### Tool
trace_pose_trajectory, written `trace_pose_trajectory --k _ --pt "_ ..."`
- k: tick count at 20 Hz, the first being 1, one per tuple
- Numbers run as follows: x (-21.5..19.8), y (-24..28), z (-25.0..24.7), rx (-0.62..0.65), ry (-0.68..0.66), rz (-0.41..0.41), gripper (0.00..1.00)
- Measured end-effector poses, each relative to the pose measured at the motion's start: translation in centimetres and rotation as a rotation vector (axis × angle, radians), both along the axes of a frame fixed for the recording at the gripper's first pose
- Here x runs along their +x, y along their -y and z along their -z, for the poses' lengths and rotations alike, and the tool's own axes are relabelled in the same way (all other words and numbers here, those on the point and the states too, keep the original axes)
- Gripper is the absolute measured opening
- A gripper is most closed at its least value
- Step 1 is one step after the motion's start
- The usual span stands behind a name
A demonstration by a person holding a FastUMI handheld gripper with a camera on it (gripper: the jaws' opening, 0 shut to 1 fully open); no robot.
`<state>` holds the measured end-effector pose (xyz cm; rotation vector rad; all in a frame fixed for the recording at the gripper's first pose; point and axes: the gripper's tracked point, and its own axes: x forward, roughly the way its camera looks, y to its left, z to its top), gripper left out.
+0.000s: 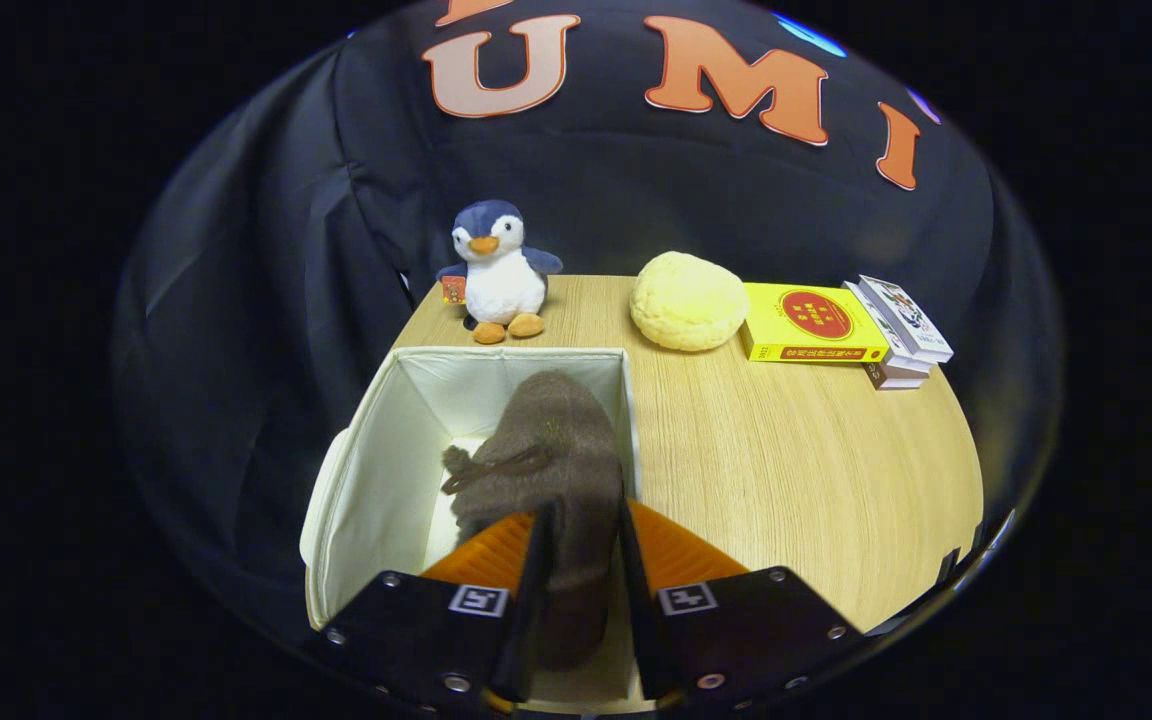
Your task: Open the storage box then place both shoes into the box .Put the left shoe in first, then the right shoe, with the right side of both shoes facing outward in a uniform manner.
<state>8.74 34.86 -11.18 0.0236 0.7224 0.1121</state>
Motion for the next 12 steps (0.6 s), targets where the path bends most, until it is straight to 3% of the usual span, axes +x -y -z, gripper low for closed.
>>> trace_pose_trajectory --k 2,3,9,12 --pt "0.0 0.7 -1.7 0.005 0.035 -0.005 0.66" --pt "0.1 1.3 -2.4 0.002 0.051 -0.005 0.73" --pt "-0.4 6.4 -6.9 0.014 0.141 0.051 0.98" --pt "-0.9 9.9 -9.7 0.017 0.212 0.074 0.98"
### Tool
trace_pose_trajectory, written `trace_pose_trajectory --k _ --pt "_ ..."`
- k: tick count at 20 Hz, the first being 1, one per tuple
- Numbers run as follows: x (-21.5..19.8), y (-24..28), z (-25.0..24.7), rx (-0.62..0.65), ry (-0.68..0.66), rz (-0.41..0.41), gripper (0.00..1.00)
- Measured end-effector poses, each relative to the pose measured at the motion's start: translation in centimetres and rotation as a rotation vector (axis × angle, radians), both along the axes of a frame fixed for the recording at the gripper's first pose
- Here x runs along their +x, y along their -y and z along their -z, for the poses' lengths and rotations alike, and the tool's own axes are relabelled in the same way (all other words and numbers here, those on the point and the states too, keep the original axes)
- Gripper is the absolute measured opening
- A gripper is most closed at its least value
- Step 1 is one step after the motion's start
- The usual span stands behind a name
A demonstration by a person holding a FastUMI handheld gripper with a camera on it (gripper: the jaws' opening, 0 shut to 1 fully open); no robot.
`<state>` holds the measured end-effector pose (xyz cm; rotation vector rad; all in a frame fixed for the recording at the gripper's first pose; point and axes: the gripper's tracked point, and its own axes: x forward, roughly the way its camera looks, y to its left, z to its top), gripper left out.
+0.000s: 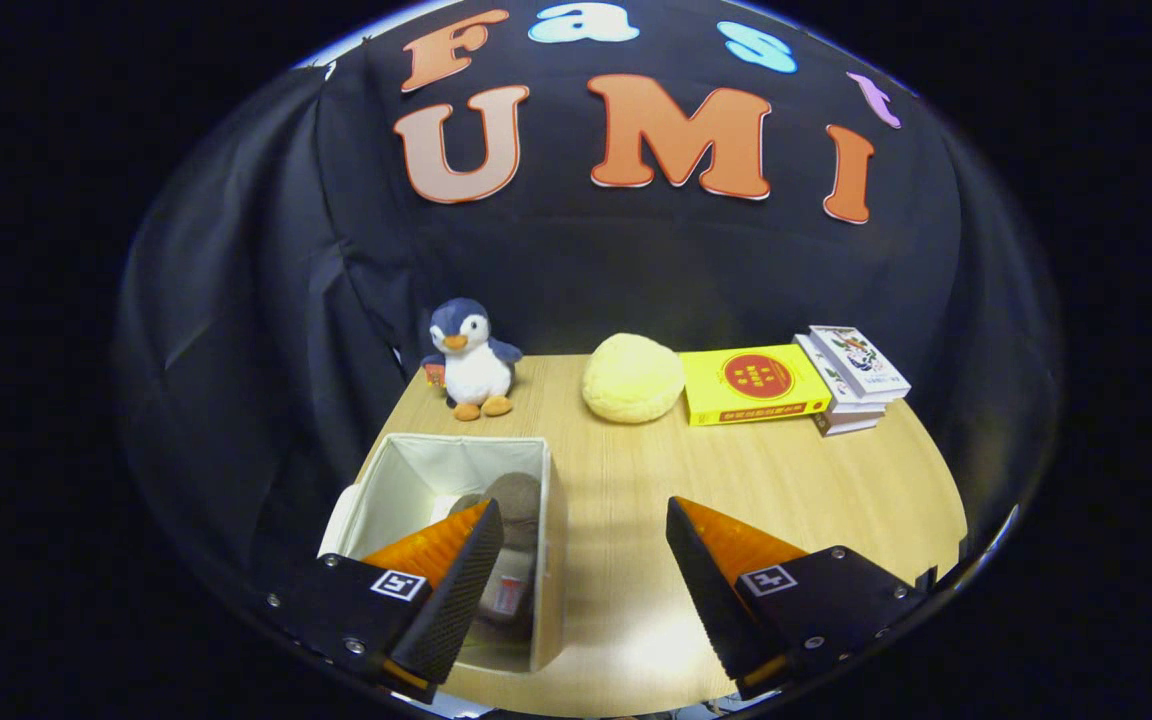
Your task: Open the storage box then place both shoes into the box .Put the left shoe in first, then the right shoe, with the right side of both shoes facing outward in a uniform manner.
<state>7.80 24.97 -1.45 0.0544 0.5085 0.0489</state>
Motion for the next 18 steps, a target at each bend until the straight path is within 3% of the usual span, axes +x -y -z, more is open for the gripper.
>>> trace_pose_trajectory --k 10,18 --pt "-3.4 14.7 -9.1 0.019 0.245 0.085 0.98" --pt "-6.3 25.3 -10.8 -0.011 0.362 0.101 0.98"
